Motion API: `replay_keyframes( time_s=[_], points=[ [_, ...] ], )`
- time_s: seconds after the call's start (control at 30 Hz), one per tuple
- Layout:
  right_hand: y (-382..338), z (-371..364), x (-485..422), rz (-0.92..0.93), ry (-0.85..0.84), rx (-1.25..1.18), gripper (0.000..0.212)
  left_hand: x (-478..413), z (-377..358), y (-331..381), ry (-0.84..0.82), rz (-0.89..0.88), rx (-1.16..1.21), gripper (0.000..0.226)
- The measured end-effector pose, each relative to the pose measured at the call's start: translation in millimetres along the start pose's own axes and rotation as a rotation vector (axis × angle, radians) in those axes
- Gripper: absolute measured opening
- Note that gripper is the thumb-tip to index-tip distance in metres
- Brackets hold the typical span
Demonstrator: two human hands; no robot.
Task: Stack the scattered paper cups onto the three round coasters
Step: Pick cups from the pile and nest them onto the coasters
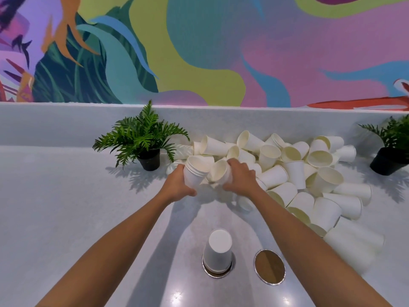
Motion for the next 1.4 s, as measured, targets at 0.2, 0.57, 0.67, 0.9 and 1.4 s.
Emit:
replay_keyframes(
  time_s=[0.2,0.57,0.67,0.9,1.4],
  points=[
    [-13,56,-11,-0.146,0.209,-0.823,0.095,7,-7,20,-0.041,-0.006,-0.017,0.083],
    [-31,71,32,-0.048,0.265,-0.785,0.083,44,-24,74,-0.097,-0.041,0.061,0.078],
    [-22,72,43,-0.074,0.238,-0.706,0.076,52,-24,85,-0.105,-0.05,0.065,0.078],
    [22,86,67,-0.119,-0.003,-0.608,0.091,66,-20,117,-0.206,-0.256,-0.225,0.081],
    [89,59,151,-0.013,-0.074,-0.205,0.078,124,-62,182,-0.395,-0.553,-0.704,0.074]
  ],
)
Point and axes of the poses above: each hand's wrist, its own x-axis away from the middle knuckle, its own z-axis out of the back of the hand, y = z × x, the point moved 3 cm from there along -x, towards the middle knuckle, and after that the axes turned 9 degrees about y, right-handed, at the moved point
